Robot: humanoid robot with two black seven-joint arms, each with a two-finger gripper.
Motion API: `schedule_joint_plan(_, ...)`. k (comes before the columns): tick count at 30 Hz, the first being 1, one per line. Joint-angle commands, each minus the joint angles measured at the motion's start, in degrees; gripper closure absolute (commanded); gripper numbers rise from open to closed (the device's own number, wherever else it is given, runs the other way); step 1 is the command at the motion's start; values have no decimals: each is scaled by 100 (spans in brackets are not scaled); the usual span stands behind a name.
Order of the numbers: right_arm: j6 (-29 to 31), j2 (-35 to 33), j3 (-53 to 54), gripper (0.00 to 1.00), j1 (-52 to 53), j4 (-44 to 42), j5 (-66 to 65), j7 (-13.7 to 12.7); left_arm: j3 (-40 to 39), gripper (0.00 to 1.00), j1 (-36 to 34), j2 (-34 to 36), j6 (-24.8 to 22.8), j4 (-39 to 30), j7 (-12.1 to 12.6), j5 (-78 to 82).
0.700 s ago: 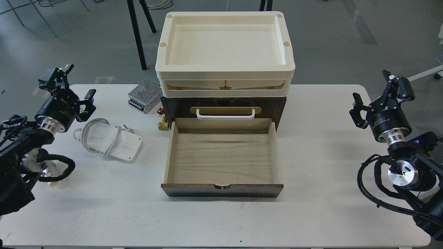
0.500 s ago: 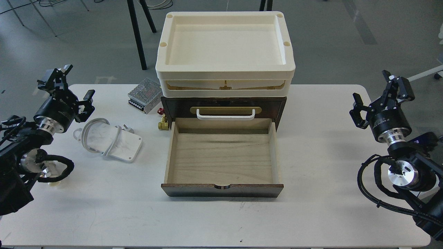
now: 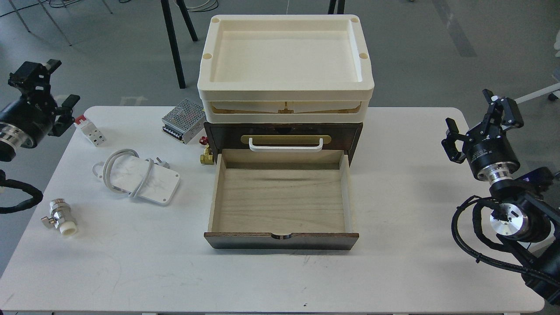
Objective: Put charging cable into cabinet
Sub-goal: 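Raise the left gripper and move it toward the white charging cable, then lower the left gripper onto the white cable coil and close it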
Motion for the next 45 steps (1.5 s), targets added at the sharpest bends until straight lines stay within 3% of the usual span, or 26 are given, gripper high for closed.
schedule_joint_plan(1, 1, 1, 3, 1, 0, 1, -2, 0, 5, 6, -398, 224, 43, -53, 0, 1902)
schedule_joint_plan(5, 1, 1, 3, 1, 9, 1, -2, 0, 6, 6, -891, 522, 429, -88, 0, 3407)
schedule_joint_plan(10, 1, 1, 3, 1, 0, 1, -2, 0, 93, 5, -1058, 672, 307, -193, 0, 3919)
schedule_joint_plan(16, 1, 1, 3, 1, 0, 1, -2, 0, 725, 1, -1129, 1392, 17, -1685, 0, 4560)
schedule_joint_plan(20, 1, 1, 3, 1, 0, 1, -2, 0, 1042, 3, -1129, 1560, 165, -2513, 0, 5051)
schedule_joint_plan(30, 1, 1, 3, 1, 9, -8, -2, 0, 1087, 4, -708, 1077, 1211, -2462, 0, 6687)
schedule_joint_plan(35, 9, 1, 11, 1, 0, -8, -2, 0, 1087, 4, -102, 630, 1843, -2006, 0, 7040)
schedule_joint_plan(45, 1, -7, 3, 1, 9, -17, -2, 0, 1394, 4, 172, 102, 2415, -1091, 0, 7005)
